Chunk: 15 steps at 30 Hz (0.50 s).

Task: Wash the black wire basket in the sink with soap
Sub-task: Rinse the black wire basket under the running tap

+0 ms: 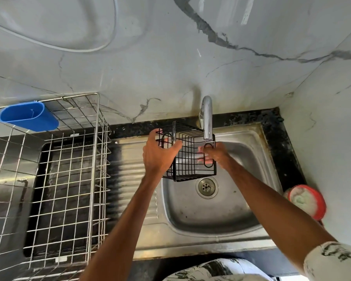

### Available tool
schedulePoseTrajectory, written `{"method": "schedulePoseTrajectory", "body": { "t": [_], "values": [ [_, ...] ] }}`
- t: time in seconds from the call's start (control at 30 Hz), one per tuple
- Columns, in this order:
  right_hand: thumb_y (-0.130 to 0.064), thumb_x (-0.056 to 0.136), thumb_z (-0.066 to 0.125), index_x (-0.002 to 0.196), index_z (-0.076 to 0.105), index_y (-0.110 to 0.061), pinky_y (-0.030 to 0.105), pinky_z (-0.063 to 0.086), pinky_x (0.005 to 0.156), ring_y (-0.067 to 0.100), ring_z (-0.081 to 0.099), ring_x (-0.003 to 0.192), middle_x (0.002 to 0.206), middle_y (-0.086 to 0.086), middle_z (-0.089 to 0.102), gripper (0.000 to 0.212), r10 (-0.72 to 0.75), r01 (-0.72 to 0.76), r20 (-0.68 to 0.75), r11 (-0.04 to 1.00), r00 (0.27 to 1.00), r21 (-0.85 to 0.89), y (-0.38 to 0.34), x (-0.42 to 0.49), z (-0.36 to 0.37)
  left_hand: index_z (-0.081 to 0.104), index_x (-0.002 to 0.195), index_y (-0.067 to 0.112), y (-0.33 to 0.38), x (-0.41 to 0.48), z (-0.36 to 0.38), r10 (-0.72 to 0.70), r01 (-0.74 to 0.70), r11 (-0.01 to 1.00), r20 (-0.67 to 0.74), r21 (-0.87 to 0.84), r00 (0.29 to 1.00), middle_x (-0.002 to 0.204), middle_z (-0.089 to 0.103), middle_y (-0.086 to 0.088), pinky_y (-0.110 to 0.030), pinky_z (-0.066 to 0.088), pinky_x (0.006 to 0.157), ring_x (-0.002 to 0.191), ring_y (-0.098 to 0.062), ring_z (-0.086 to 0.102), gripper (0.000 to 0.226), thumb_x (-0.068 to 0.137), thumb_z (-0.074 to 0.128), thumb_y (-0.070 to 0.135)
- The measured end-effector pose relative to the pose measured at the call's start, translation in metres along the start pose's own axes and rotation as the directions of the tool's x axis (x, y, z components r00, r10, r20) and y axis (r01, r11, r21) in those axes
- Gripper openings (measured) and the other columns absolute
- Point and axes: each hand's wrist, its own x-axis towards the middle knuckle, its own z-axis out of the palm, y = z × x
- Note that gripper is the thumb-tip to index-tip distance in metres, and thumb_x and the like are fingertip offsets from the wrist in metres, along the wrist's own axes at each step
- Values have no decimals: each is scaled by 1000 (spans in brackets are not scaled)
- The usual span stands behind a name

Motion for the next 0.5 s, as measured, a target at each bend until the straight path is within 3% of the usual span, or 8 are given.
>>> {"method": "schedulePoseTrajectory", "body": {
  "t": [0.07,0.13,0.2,0.3,0.4,0.5],
  "values": [
    [-10,87,77,95,65,-1,33,63,58,22,77,72,90,16,76,18,-22,30,-116,997,993,68,-14,3,6,46,150,18,3,-2,1,41,-40,999,-30,8,999,139,64,-2,-48,47,109,127,-28,58,93,72,77,58],
    [-11,86,78,95,66,-3,27,60,55,19,77,72,93,17,76,17,-65,77,-146,994,987,77,-15,7,9,46,149,17,2,-2,4,67,-67,998,-92,-1,994,138,61,0,-42,43,107,126,-27,56,85,78,81,47],
    [-13,86,79,98,70,-5,26,60,60,16,77,76,93,11,77,17,-82,87,-118,995,990,38,-9,3,8,46,148,18,0,-1,7,49,-54,998,-142,-33,989,131,58,7,-36,38,104,125,-25,54,81,79,82,43],
    [-14,88,77,110,70,1,37,63,81,22,77,90,101,14,77,27,-58,57,18,998,998,13,15,-9,6,49,146,20,-5,-3,9,23,-40,995,-186,-91,982,132,61,7,-35,35,102,122,-24,56,83,75,79,50],
    [-12,89,75,112,68,2,34,63,75,22,76,94,104,13,77,28,48,-58,78,991,996,124,39,-20,4,51,142,21,-5,-6,9,31,-58,992,-229,-114,973,125,66,7,-35,35,103,112,-21,61,90,65,70,61],
    [-7,88,74,113,66,5,37,62,77,24,76,92,101,15,77,29,89,-102,94,984,992,148,39,-17,5,53,140,19,-9,-9,9,60,-88,990,-243,-108,968,104,57,29,-36,37,105,92,6,57,73,77,85,35]
  ]
}}
